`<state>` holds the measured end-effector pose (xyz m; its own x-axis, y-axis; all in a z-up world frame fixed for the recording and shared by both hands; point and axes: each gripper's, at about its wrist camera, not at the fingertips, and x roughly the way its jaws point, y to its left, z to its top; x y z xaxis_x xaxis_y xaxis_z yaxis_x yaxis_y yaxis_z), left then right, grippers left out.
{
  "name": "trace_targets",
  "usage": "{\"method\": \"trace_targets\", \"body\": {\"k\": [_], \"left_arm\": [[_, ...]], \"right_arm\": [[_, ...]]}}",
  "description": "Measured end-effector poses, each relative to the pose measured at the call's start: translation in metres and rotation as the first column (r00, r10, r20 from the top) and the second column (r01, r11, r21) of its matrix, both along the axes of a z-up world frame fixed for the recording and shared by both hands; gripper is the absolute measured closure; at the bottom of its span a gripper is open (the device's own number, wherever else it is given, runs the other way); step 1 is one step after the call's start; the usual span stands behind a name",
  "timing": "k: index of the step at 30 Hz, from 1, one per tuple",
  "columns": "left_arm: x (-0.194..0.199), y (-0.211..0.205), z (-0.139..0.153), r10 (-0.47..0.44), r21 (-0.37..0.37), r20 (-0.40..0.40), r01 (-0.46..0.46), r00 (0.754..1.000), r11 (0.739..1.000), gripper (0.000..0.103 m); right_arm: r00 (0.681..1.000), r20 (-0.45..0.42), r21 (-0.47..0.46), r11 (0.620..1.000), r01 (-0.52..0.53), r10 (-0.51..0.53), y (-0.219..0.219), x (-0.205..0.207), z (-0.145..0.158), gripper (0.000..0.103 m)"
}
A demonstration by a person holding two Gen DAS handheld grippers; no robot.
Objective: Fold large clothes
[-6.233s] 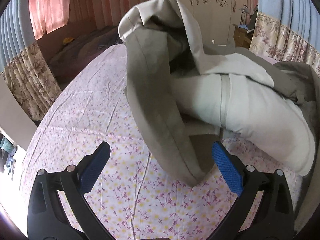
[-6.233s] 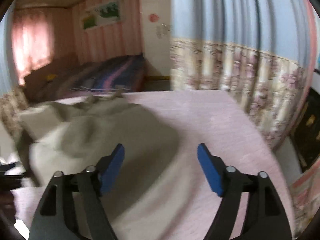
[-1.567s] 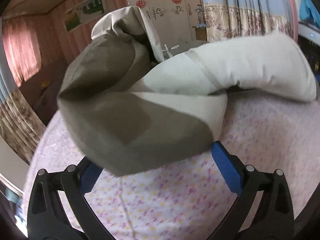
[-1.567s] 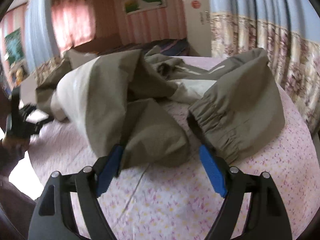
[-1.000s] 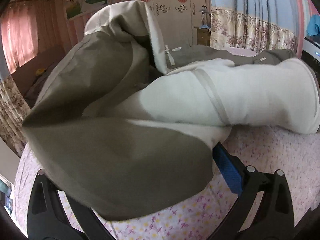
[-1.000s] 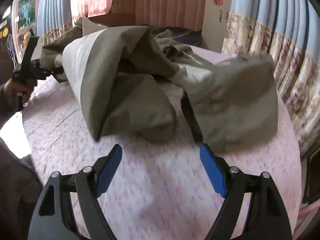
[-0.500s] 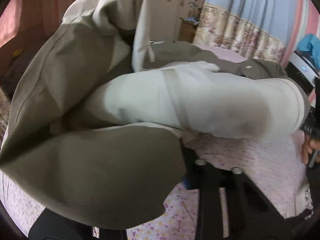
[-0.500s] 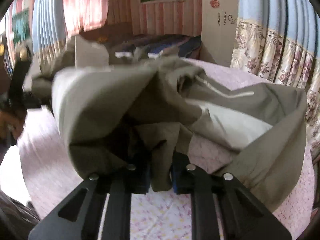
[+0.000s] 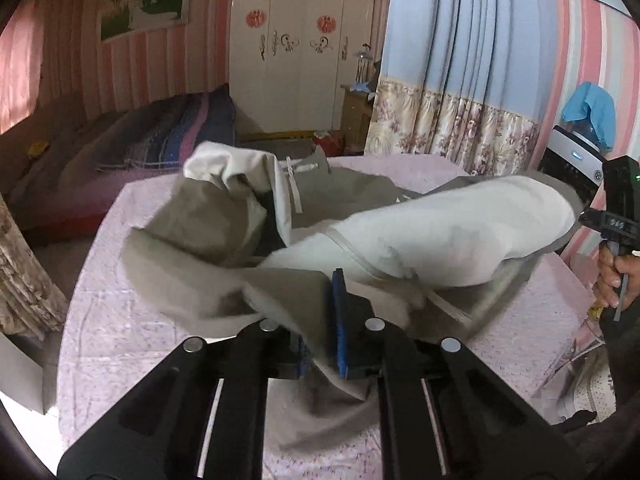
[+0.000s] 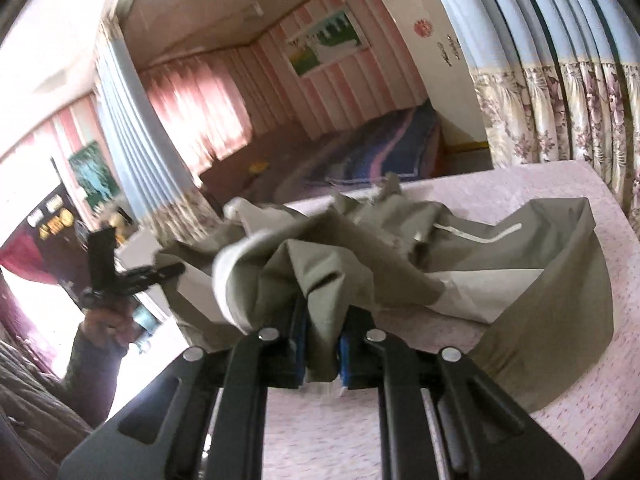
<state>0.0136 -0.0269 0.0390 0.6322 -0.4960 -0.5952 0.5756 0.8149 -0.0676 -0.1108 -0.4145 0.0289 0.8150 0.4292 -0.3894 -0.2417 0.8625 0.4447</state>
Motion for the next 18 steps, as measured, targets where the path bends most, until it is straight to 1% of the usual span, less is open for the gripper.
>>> {"method": "trace_targets", "body": {"k": [1, 4, 5, 7, 8, 9, 10, 11, 12, 13, 14, 15, 16, 17, 18], "left_arm": [[-0.003, 0.003, 0.001, 0.0, 0.008, 0.002, 0.0, 1.0, 1.0, 0.094], [-0.013, 0.016, 0.003, 0.023, 0.006, -0.009, -0.023, 1.0, 1.0, 0.094], [-0.018, 0.022, 0.0, 0.033, 0.01, -0.019, -0.032, 0.999, 0.999, 0.089], [-0.026, 0.03, -0.007, 0.06, 0.041, -0.027, -0.059, 0.998, 0.997, 0.084], [-0.03, 0.035, -0.014, 0.074, 0.044, -0.048, -0.072, 0.996, 0.996, 0.082], [-0.034, 0.042, -0.024, 0.081, 0.043, -0.076, -0.078, 0.994, 0.996, 0.082], [-0.037, 0.046, -0.031, 0.092, 0.048, -0.091, -0.088, 0.992, 0.995, 0.076], [-0.042, 0.053, -0.041, 0.114, 0.06, -0.108, -0.108, 0.988, 0.992, 0.06], [-0.046, 0.058, -0.048, 0.13, 0.064, -0.118, -0.123, 0.984, 0.99, 0.052], [-0.048, 0.063, -0.053, 0.146, 0.061, -0.125, -0.14, 0.981, 0.988, 0.034], [-0.053, 0.074, -0.057, 0.191, 0.061, -0.116, -0.185, 0.975, 0.981, 0.014], [-0.056, 0.081, -0.057, 0.221, 0.058, -0.105, -0.216, 0.97, 0.975, 0.008], [-0.057, 0.091, -0.055, 0.253, 0.045, -0.099, -0.25, 0.962, 0.967, 0.005], [-0.058, 0.105, -0.051, 0.271, 0.015, -0.11, -0.271, 0.956, 0.963, 0.005], [-0.058, 0.112, -0.048, 0.28, 0.002, -0.112, -0.282, 0.953, 0.959, 0.004]], "right_arm": [[1.0, 0.009, 0.031, 0.999, -0.012, 0.011, -0.002, -0.005, 0.004, 0.092], [0.999, 0.012, 0.078, 0.996, -0.04, 0.039, -0.001, -0.023, 0.007, 0.092], [0.999, 0.007, 0.08, 0.996, -0.039, 0.039, 0.0, -0.03, 0.006, 0.092], [0.999, -0.016, 0.071, 0.996, -0.045, 0.047, 0.004, -0.047, 0.002, 0.092], [0.998, -0.03, 0.068, 0.996, -0.049, 0.051, 0.004, -0.054, -0.002, 0.092], [0.998, -0.044, 0.045, 0.998, -0.046, 0.048, 0.007, -0.063, -0.007, 0.091], [0.995, -0.081, 0.021, 0.998, -0.063, 0.065, 0.01, -0.07, -0.016, 0.087], [0.99, -0.109, 0.011, 0.996, -0.092, 0.093, 0.012, -0.076, -0.023, 0.085], [0.984, -0.137, -0.023, 0.993, -0.115, 0.111, 0.014, -0.082, -0.03, 0.067], [0.983, -0.162, -0.103, 0.989, -0.106, 0.088, 0.018, -0.09, -0.038, 0.039], [0.98, -0.183, -0.141, 0.984, -0.107, 0.08, 0.018, -0.097, -0.044, 0.03], [0.977, -0.196, -0.149, 0.983, -0.112, 0.082, 0.016, -0.102, -0.047, 0.029], [0.978, -0.196, -0.145, 0.984, -0.106, 0.077, 0.008, -0.108, -0.049, 0.029], [0.98, -0.189, -0.137, 0.986, -0.095, 0.068, 0.001, -0.112, -0.048, 0.029], [0.984, -0.172, -0.132, 0.989, -0.073, 0.05, -0.006, -0.115, -0.045, 0.029]]}}
